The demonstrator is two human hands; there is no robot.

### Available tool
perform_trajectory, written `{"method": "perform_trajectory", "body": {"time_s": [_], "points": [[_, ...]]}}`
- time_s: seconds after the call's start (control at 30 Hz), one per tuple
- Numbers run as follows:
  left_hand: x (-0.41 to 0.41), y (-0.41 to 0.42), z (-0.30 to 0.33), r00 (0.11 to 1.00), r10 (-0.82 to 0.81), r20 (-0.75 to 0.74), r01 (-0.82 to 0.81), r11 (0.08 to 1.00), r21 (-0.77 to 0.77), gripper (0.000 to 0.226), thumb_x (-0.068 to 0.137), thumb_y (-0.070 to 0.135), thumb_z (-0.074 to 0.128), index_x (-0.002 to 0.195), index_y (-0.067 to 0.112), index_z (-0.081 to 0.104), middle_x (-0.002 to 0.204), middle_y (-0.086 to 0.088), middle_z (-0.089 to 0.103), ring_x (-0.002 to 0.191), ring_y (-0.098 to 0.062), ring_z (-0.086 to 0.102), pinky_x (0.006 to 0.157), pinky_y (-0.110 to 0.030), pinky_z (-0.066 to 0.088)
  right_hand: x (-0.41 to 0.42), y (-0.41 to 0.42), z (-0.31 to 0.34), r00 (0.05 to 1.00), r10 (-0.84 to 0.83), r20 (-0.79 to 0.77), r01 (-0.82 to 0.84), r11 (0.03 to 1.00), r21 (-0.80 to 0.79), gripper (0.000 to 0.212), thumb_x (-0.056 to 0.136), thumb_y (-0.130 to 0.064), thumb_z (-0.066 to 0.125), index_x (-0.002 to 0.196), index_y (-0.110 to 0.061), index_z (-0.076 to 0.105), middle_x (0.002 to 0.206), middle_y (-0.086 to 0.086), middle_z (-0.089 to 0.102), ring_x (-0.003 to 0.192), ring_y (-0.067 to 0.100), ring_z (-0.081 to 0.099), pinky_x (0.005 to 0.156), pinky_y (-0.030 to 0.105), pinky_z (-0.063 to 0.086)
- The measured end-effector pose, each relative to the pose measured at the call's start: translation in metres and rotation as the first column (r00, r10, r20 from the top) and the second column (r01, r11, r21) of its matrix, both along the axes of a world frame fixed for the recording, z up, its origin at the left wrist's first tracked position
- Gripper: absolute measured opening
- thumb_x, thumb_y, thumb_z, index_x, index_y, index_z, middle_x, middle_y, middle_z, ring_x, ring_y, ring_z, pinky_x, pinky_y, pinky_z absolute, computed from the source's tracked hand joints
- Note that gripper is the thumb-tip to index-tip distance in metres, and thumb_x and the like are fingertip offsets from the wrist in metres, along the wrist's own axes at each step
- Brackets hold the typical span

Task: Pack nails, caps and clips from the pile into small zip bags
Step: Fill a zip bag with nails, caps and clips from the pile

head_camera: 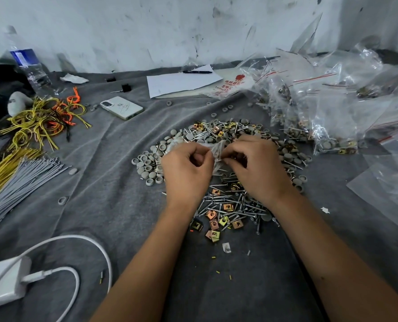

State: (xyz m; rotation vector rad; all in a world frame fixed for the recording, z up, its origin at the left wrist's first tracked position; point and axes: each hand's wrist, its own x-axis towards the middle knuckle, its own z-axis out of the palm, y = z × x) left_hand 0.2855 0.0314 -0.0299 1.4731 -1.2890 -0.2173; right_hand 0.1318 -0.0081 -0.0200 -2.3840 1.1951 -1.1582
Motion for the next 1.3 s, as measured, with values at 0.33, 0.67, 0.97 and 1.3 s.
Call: {"method": "perform_trajectory", "body": {"time_s": [0.33,0.67,0.97,1.3], "points": [[-0.005,0.001,0.0,0.998,-0.069,-0.017,0.069,0.998,0.001,0.013,0.086,0.004,0.076,0.077,0.014,0.077,0.066,0.004,0.068,0.061,-0.009,0.062,0.058,-0.024,0.049,0.002,0.003,-0.004,0.987,-0.026,0.156,0.024,1.0,0.014,0.013,0.079,-0.013,0.087,0.083,-0.016,0.075,0.075,-0.008,0.071,0.067,0.001,0.065,0.062,0.013,0.052],[-0.003,-0.001,0.001,0.982,-0.039,-0.185,0.048,0.998,0.044,0.016,0.087,0.002,0.075,0.077,0.014,0.078,0.06,0.005,0.067,0.052,-0.004,0.057,0.051,-0.015,0.043,0.003,0.006,0.001,0.991,0.004,0.132,0.01,0.994,-0.106,0.017,0.084,-0.009,0.083,0.1,-0.01,0.077,0.094,-0.001,0.076,0.081,0.001,0.065,0.076,0.006,0.048],[-0.004,-0.001,0.0,0.993,-0.046,-0.104,0.048,0.999,0.018,0.016,0.087,0.005,0.077,0.076,0.016,0.077,0.062,0.006,0.067,0.054,-0.003,0.057,0.053,-0.016,0.044,0.003,0.007,0.003,0.99,-0.013,0.143,0.036,0.986,-0.161,0.01,0.085,-0.008,0.081,0.093,-0.006,0.076,0.09,0.002,0.075,0.082,0.01,0.068,0.076,0.01,0.049],[-0.005,-0.002,-0.002,0.981,-0.131,-0.144,0.131,0.991,-0.01,0.011,0.089,0.007,0.078,0.079,0.012,0.078,0.062,0.005,0.064,0.056,-0.007,0.054,0.053,-0.022,0.043,0.009,0.012,0.001,0.953,-0.025,0.301,0.084,0.979,-0.186,0.009,0.087,-0.01,0.08,0.085,-0.005,0.073,0.082,0.0,0.073,0.073,0.008,0.067,0.066,0.024,0.055]]}}
